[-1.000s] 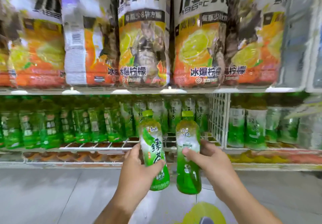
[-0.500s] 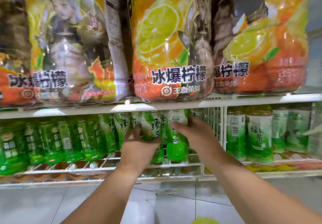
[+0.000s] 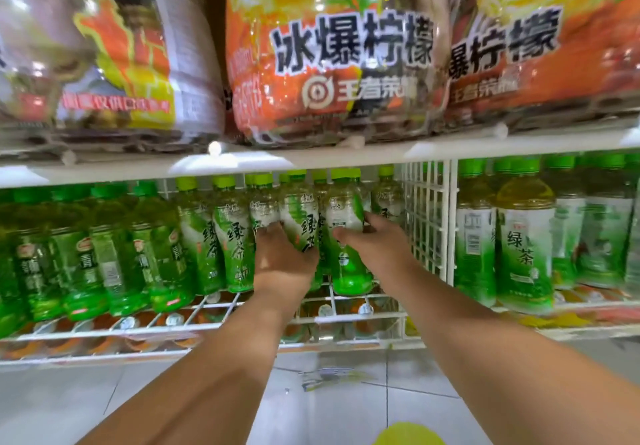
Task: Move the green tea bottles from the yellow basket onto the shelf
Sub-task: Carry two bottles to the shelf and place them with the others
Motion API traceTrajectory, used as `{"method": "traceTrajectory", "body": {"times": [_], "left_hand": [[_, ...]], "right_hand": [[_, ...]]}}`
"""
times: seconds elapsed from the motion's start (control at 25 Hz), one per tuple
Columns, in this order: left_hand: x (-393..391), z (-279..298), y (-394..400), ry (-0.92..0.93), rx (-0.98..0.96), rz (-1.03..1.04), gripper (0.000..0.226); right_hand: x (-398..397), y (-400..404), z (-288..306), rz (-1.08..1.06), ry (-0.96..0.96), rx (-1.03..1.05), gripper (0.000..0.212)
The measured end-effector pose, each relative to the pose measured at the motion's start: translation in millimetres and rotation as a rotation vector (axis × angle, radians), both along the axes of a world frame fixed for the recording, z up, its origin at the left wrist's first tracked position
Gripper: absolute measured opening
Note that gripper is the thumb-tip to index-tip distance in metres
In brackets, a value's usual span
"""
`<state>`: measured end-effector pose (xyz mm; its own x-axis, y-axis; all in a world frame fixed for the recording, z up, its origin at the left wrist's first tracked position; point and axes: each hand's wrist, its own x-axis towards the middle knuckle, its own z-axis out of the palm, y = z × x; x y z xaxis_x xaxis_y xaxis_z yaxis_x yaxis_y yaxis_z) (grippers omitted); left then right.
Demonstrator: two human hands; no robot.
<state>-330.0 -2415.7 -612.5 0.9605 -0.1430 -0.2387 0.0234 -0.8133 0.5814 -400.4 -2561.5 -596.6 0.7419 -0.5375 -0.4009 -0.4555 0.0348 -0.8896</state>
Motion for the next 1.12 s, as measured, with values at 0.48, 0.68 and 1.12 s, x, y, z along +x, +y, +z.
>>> {"method": "traceTrajectory", "body": {"times": [0.48,0.68,1.12], "left_hand": [[-3,-3,-5,0.234,0.194,-0.016,0.054],[-10,3,12,0.190,0.081,-0.073,0.038],[-30,62,82,-0.283,0.539,-0.471,0.072]], "right_hand": [[21,-2,-18,0.095,0.145,-0.259,0.063],[16,2,-15,0.179,0.184,-0.337,0.069],[-26,34,64,0.546,0.342,-0.823,0.069]]}}
